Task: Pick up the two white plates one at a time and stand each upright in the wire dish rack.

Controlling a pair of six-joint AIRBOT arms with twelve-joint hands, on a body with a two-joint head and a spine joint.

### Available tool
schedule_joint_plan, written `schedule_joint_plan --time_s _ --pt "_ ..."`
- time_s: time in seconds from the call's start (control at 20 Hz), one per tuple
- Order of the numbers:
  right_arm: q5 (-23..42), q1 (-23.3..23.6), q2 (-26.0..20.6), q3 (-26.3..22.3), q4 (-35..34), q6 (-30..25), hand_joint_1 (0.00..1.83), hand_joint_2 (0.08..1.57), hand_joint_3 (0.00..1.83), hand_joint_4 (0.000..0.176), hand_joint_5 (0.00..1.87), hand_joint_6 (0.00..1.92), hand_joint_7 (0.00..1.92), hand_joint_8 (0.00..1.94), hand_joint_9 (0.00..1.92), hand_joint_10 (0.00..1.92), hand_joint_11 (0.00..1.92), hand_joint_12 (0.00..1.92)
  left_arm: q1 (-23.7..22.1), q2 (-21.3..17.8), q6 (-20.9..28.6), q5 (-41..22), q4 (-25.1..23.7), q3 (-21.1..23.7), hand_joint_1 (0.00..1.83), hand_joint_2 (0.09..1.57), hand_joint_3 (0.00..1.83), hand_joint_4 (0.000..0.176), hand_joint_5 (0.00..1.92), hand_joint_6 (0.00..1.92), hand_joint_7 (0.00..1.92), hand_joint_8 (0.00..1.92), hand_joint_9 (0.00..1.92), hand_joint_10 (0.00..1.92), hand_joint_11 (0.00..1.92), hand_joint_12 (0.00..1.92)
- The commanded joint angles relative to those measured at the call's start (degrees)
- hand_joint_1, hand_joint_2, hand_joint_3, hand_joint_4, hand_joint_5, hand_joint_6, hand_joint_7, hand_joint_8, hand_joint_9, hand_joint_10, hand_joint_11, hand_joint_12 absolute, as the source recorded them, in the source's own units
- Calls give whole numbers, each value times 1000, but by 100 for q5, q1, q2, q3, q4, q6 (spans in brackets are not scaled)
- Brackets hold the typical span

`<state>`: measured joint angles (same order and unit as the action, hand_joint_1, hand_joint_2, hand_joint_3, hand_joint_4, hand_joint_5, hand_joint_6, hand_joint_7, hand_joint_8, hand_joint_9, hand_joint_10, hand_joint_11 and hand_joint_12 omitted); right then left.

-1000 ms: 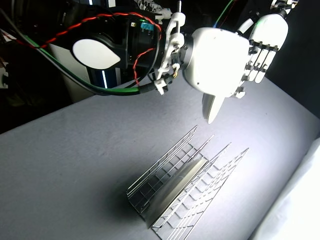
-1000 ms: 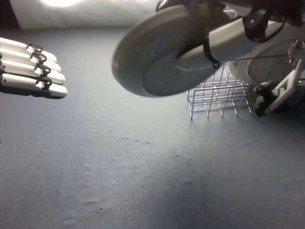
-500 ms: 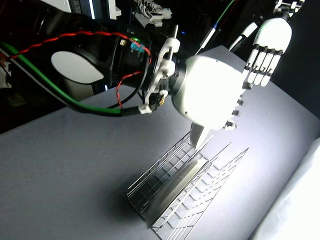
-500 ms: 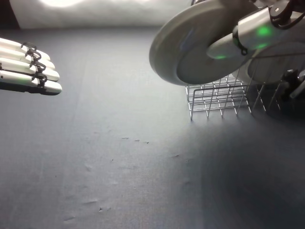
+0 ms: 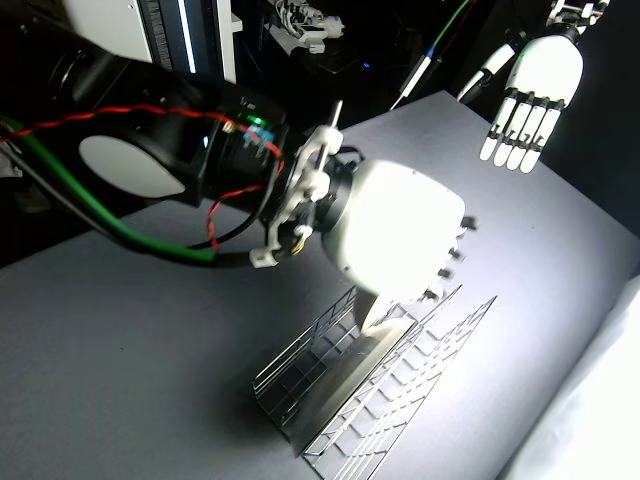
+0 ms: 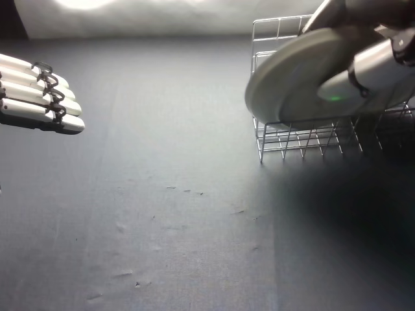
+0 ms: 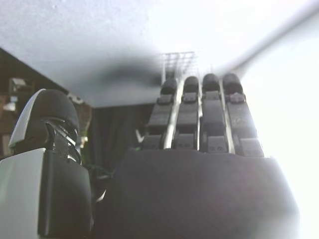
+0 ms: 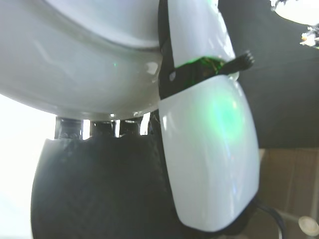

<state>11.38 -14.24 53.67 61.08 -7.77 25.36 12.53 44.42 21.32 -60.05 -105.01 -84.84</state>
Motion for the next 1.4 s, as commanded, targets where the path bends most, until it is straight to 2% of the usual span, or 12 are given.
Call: schedule_joint_plan --time_s 0.0,0.2,0.3,0.35,0.4,0.45,0.6,0.9,0.95,1.0,1.2,1.35 --pt "801 -4 -54 6 40 -78 1379 1063 1 0 1027 877 1129 678 1018 1058 710 1311 -23 -40 31 -33 423 -3 0 1191 0 0 13 0 12 0 15 0 22 23" --pt "949 -195 -68 5 307 -77 1374 1089 0 0 949 1019 1062 742 1000 1094 717 1264 -22 -40 31 -33 442 0 0 1206 6 0 21 6 18 5 34 9 50 35" --pt "1030 -290 -69 4 570 -77 1366 1140 3 0 831 1230 902 968 922 1191 723 1163 -22 -40 31 -34 442 7 0 1183 0 0 14 5 14 5 30 6 47 34" --pt "1058 -328 -69 4 668 -77 1199 1158 0 0 869 1140 861 475 859 641 628 1140 -22 -40 31 -35 442 8 0 1183 0 0 15 5 11 3 25 3 50 36" --pt "1112 -371 -69 4 783 -76 1199 1158 0 0 869 1140 861 475 859 641 628 1140 -22 -40 31 -37 442 10 0 1183 0 0 15 5 11 3 25 3 50 36" --pt "1149 -406 -69 3 884 -76 1361 1060 0 0 795 240 883 88 861 220 541 1057 -22 -40 31 -37 442 12 0 1190 0 0 2 1 2 1 15 5 27 26" --pt "1224 -442 -68 2 1047 -76 1352 991 0 0 774 11 817 0 813 22 384 1003 -22 -40 31 -37 442 15 0 1188 0 0 4 1 14 4 26 7 31 28" --pt "1585 -377 -66 -15 1482 -76 1228 908 0 0 550 0 583 0 551 0 125 1046 -21 -40 27 -38 442 23 0 1174 0 0 61 6 69 7 70 7 63 45" --pt "1637 -346 -66 -23 1623 -76 1173 901 0 0 392 0 388 0 363 0 8 978 -20 -40 27 -45 442 24 0 1168 0 0 22 0 24 0 33 0 31 31" --pt "1702 -306 -66 -28 1823 -76 1162 896 0 0 344 0 331 0 342 0 1 960 -18 -39 27 -56 443 25 0 1166 0 0 14 0 15 0 25 0 24 28" --pt "2202 -193 -69 -70 2857 -76 1087 827 0 0 63 11 16 0 13 0 0 170 15 -37 27 -173 637 80 0 1205 11 0 7 1 6 1 9 1 8 6" --pt "2697 -171 -84 -83 3713 -72 1031 793 0 0 2 0 0 0 0 0 0 46 44 -44 28 -492 1011 100 0 1201 7 0 40 14 31 11 41 14 37 16"
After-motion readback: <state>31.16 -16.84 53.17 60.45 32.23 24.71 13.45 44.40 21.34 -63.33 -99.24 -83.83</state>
